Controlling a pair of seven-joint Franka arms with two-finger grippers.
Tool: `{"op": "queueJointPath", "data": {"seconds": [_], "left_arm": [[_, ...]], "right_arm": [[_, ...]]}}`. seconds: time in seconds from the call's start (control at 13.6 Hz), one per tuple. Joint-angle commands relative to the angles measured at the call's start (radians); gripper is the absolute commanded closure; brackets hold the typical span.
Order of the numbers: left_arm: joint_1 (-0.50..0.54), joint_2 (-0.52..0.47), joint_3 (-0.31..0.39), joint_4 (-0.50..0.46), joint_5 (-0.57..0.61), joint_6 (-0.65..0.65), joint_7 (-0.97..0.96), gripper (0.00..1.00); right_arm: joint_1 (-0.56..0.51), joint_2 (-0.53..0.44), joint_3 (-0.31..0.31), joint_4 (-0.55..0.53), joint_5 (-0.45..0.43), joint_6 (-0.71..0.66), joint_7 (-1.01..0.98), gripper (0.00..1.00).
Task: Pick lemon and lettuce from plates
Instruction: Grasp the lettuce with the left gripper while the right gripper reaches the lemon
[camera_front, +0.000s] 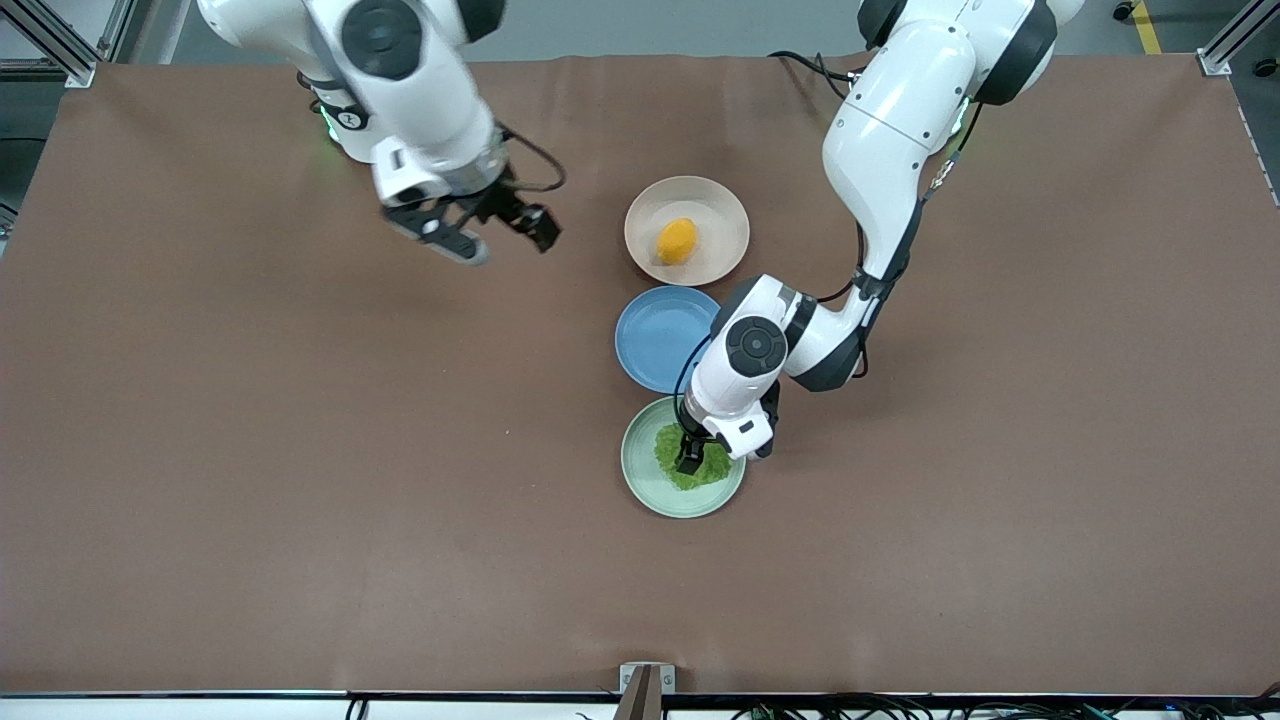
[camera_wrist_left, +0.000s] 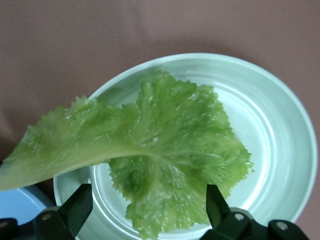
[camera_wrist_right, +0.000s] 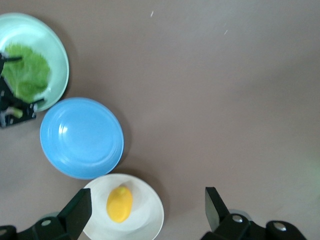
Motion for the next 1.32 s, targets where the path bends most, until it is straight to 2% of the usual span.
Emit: {"op": "queueJointPath", "data": {"seconds": [0.0, 0.07, 0.22, 0.37, 0.44, 0.59, 0.81, 1.25], "left_arm": [[-0.013, 0.018, 0.013, 0.02, -0.006, 0.011, 0.008, 0.05], [-0.013, 0.018, 0.013, 0.019, -0.004, 0.011, 0.008, 0.14], [-0.013, 0.018, 0.011, 0.019, -0.006, 0.011, 0.007, 0.41], [-0.013, 0.018, 0.011, 0.017, -0.006, 0.011, 0.007, 0.56], [-0.013, 0.013, 0.011, 0.019, -0.006, 0.011, 0.007, 0.68], [-0.013, 0.01, 0.011, 0.019, -0.006, 0.011, 0.007, 0.86], [-0.011, 0.007, 0.01, 0.019, -0.007, 0.011, 0.007, 0.96], [0.006, -0.06, 0.01, 0.022, -0.006, 0.002, 0.007, 1.0]], "right_arm": [[0.091, -0.021, -0.015, -0.088, -0.005, 0.103, 0.1, 0.0], [0.127, 0.005, -0.015, -0.094, -0.006, 0.133, 0.134, 0.0], [0.188, 0.065, -0.015, -0.094, -0.008, 0.193, 0.2, 0.0], [0.248, 0.126, -0.015, -0.092, -0.011, 0.264, 0.247, 0.0], [0.274, 0.16, -0.015, -0.091, -0.031, 0.3, 0.291, 0.0], [0.311, 0.224, -0.015, -0.083, -0.109, 0.347, 0.385, 0.0], [0.345, 0.298, -0.015, -0.05, -0.131, 0.354, 0.434, 0.0], [0.369, 0.407, -0.013, -0.014, -0.122, 0.463, 0.467, 0.0]]}}
